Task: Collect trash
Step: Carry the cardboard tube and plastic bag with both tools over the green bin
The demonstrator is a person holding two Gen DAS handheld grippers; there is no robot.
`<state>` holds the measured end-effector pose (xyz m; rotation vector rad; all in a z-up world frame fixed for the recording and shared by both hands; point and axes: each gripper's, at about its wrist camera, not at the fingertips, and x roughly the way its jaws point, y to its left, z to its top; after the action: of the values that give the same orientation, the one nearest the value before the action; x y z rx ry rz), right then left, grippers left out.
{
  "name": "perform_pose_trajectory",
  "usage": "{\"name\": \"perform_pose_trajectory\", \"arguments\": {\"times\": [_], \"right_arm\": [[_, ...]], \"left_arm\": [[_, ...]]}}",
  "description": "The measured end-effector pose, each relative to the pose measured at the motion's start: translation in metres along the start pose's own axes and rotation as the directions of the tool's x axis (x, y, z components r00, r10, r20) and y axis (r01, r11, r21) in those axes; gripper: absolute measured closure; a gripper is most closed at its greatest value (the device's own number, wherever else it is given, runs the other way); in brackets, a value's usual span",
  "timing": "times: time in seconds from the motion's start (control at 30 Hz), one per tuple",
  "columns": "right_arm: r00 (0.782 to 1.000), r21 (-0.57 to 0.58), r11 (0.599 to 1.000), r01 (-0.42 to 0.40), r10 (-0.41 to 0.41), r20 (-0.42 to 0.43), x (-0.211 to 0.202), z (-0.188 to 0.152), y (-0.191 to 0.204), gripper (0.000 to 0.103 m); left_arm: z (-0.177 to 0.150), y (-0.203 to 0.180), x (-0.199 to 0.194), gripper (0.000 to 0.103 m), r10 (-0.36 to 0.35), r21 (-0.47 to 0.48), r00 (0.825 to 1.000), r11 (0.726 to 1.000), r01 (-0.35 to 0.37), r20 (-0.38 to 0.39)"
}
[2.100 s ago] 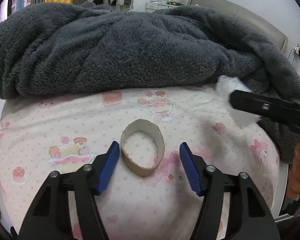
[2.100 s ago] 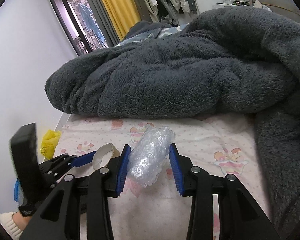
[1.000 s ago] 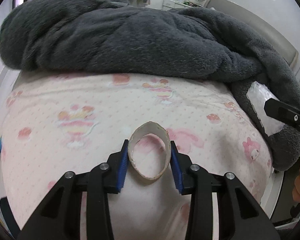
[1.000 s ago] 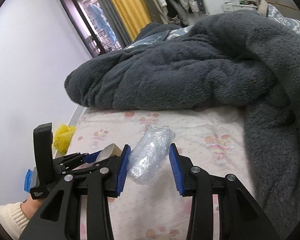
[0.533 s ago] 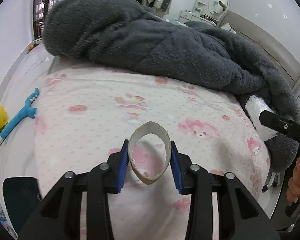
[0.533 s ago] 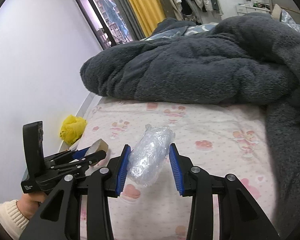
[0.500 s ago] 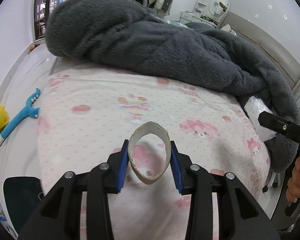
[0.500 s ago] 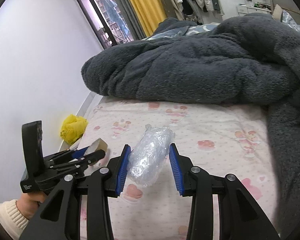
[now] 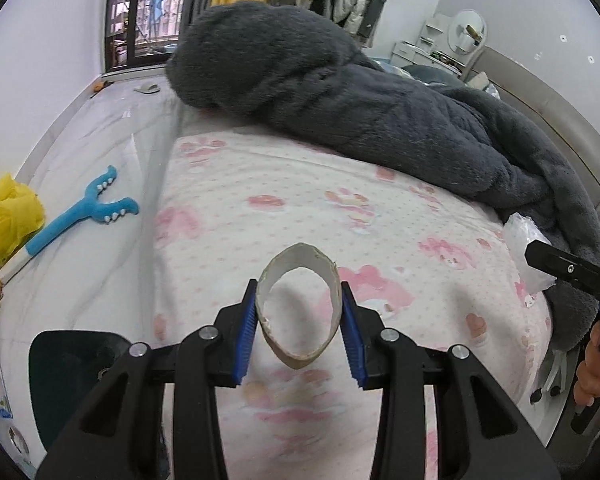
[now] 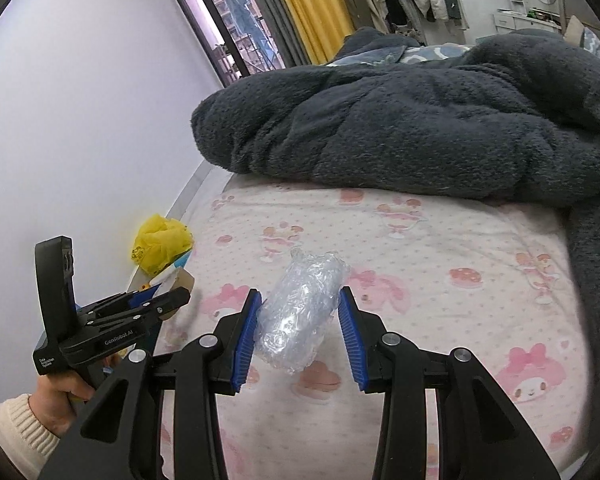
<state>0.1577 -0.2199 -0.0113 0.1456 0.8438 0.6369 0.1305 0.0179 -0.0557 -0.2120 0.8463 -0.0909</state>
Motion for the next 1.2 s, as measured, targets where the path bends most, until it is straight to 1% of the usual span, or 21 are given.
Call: {"name": "perform_pose_trajectory", "arguments": {"times": [0.4,0.57,0.73,1.0,1.2], "right_arm": [[0.999,-0.04,0.999,-0.037,0.036,-0.012,0.018,0.007,0.039,0.063],[0.999,-0.054,0.998,-0.045,0.044,-0.019,0.027,0.011,0.054,0.063],[0.998,-0.088,0.994,-0.06,0.057,-0.037,0.041,0.015,0.078,0.063],[0.994,-0.147,0.986,-0.077,0.066,-0.083,0.069,0.016,0.116,0.063],[0.99,-0.176,0.98,-0.091,0.07,-0.119,0.094,0.013,0.143,0.063]], "left_arm": [[-0.004,0.042,-0.02,0.062,0.046,-0.048,0.999,0.998,-0.045,0.015],[-0.005,0.061,-0.023,0.062,0.07,-0.065,0.998,0.996,-0.069,0.008],[-0.012,0.089,-0.021,0.062,0.086,-0.095,0.996,0.992,-0.087,-0.013],[-0.035,0.133,-0.013,0.062,0.113,-0.128,0.99,0.984,-0.122,-0.08],[-0.045,0.155,-0.012,0.062,0.125,-0.133,0.987,0.981,-0.138,-0.102]]}}
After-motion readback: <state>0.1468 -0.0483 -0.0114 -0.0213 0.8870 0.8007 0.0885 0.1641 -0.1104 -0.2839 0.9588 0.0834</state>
